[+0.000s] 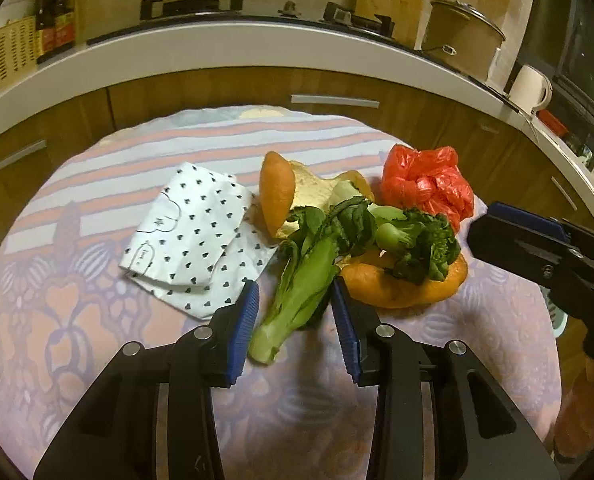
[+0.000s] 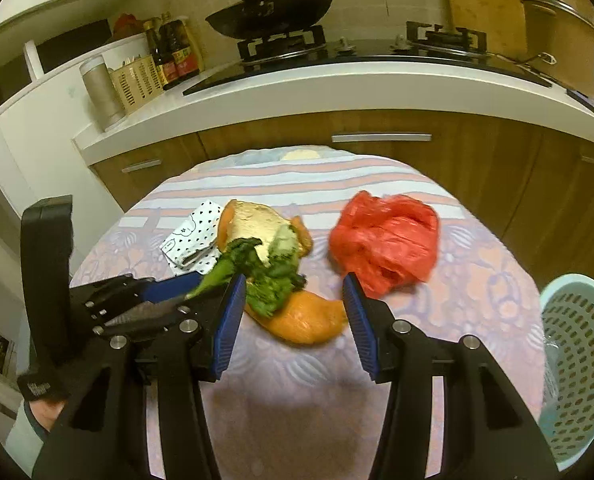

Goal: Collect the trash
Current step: 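Grasp a bok choy stalk with the left tool while the right tool grasps another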

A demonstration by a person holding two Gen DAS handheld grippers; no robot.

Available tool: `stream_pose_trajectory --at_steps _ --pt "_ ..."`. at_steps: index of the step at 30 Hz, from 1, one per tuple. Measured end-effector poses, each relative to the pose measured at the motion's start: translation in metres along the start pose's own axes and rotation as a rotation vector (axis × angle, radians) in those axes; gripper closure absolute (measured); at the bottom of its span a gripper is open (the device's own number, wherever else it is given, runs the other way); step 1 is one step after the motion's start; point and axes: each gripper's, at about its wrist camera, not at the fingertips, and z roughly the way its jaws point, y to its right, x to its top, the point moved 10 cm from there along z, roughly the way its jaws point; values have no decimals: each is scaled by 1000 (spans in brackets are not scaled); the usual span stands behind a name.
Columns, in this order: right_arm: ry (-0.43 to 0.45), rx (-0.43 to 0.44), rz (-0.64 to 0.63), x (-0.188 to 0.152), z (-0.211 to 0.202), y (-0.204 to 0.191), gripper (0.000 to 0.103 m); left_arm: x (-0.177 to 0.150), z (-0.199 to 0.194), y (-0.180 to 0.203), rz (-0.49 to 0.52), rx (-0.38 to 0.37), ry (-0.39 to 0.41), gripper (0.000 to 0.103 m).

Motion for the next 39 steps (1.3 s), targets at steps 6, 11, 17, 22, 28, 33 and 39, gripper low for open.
stream_pose_trajectory --at_steps 6,11,17,22,28,33,39 --pt "-21 -18 -2 2 19 -8 57 -4 -5 0 -26 12 1 78" --pt "-50 -35 4 -1 37 -8 58 -18 -18 -7 -178 4 24 83" --pt "-91 -34 37 -5 56 -3 68 -20 -20 -6 -172 45 38 84" --pt "-67 -10 49 -3 51 -2 82 -17 -19 -7 -169 49 47 84" --pt "-34 -7 53 2 35 1 83 -12 -32 -4 -183 -5 80 85" --pt "6 -3 54 9 15 4 83 -2 -48 6 -178 -28 116 85" --pt "3 91 87 6 -6 7 83 5 -61 27 -156 -45 142 85"
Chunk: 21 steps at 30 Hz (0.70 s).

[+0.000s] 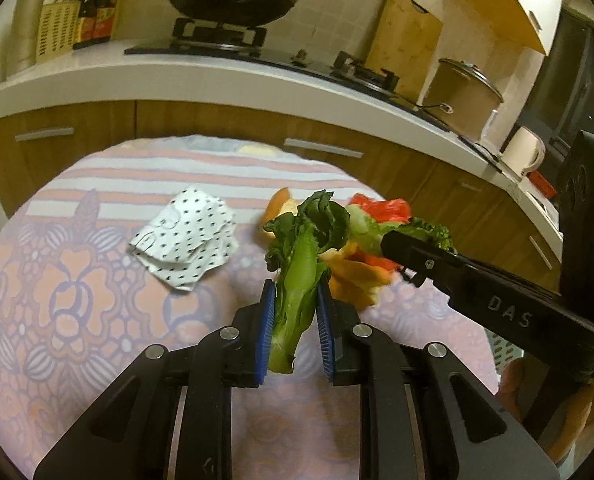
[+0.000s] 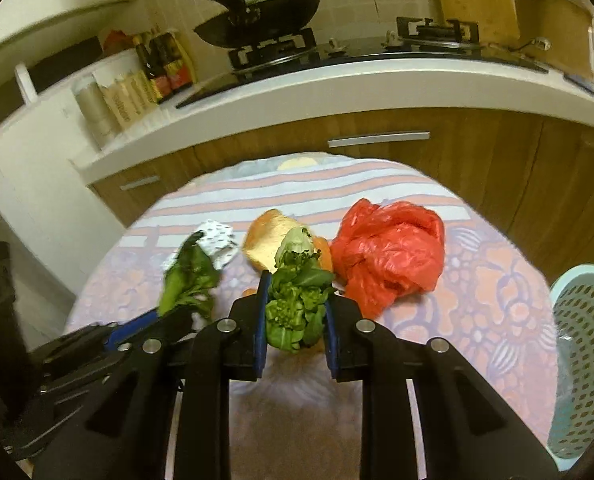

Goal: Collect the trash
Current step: 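Grasp a bok choy stalk with the left tool while the right tool grasps another, then carry both bok choy over the blue basket and open both tools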

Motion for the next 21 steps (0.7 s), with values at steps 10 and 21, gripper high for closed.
stream_pose_trajectory --at_steps 10,21 --pt "69 -59 21 -10 -45 35 83 -1 -1 32 14 -42 -8 85" --pt "154 -192 133 -18 -105 132 83 -3 32 130 147 -161 -44 85"
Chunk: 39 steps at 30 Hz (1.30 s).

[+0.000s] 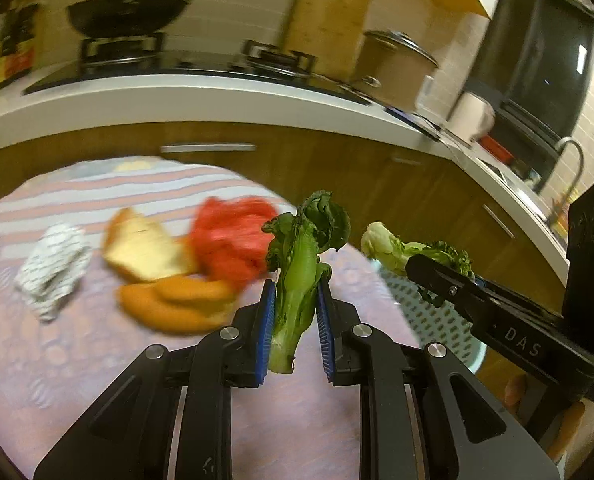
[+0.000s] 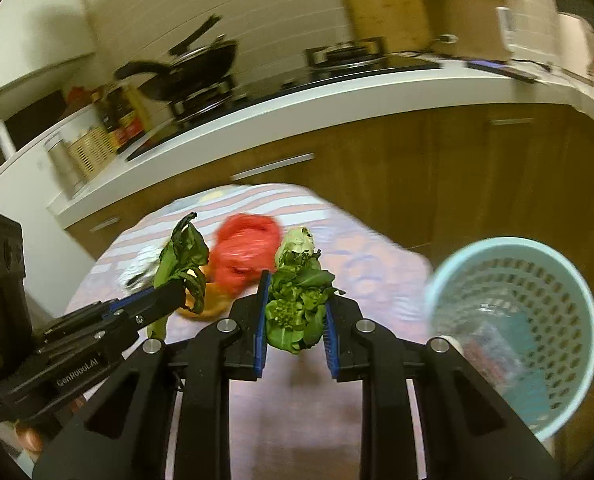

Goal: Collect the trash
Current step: 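Carry both bok choy over the blue basket and open both tools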

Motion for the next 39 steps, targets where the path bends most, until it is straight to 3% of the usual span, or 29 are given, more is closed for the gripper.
stream_pose_trajectory --at_steps 11,19,22,23,24,25,32,39 --pt "13 -189 119 -12 -18 120 83 -3 74 89 98 -134 -115 85" --pt "-32 -251 229 -37 -13 179 83 -22 126 135 149 -196 -219 85" --pt "-50 -279 273 -45 -11 197 81 -27 136 147 164 -219 -235 81" --pt "-62 -282 287 -49 -9 201 81 -28 138 148 164 -217 -235 69" --pt "-75 -284 292 -52 -7 205 79 -28 139 149 159 -217 -234 58" --pt "-85 -291 293 -55 -5 208 79 -27 138 148 155 -218 -231 57" --pt "-81 -270 288 -53 -8 206 78 -26 129 136 142 -208 -221 57" --pt "-56 -207 225 -35 -12 166 78 -20 103 117 125 -182 -174 57"
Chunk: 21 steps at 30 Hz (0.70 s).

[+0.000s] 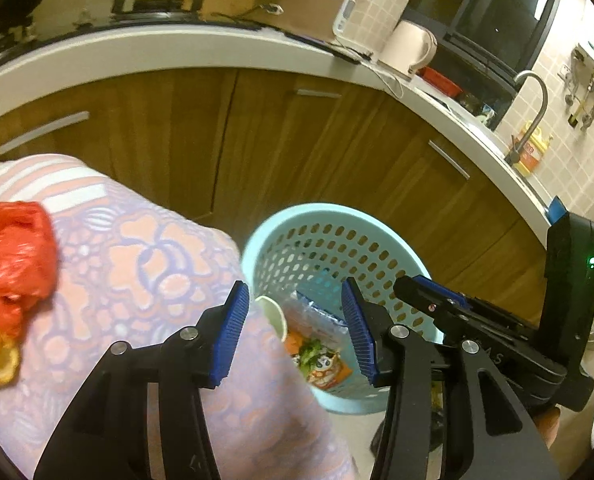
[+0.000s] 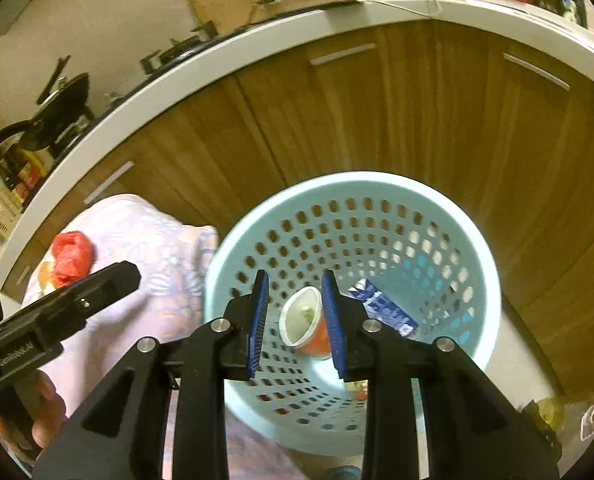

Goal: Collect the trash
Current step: 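Carry both bok choy over the blue basket and open both tools, then grasp the white patterned paper with the left tool while the right tool grasps the orange peel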

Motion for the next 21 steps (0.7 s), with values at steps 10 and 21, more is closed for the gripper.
stream_pose_trajectory --at_steps 10,21 --pt "19 131 -154 2 -15 -100 78 1 -81 -57 -90 84 127 57" --pt "-26 223 -313 -24 -5 -202 78 -11 -174 -167 -244 245 259 55"
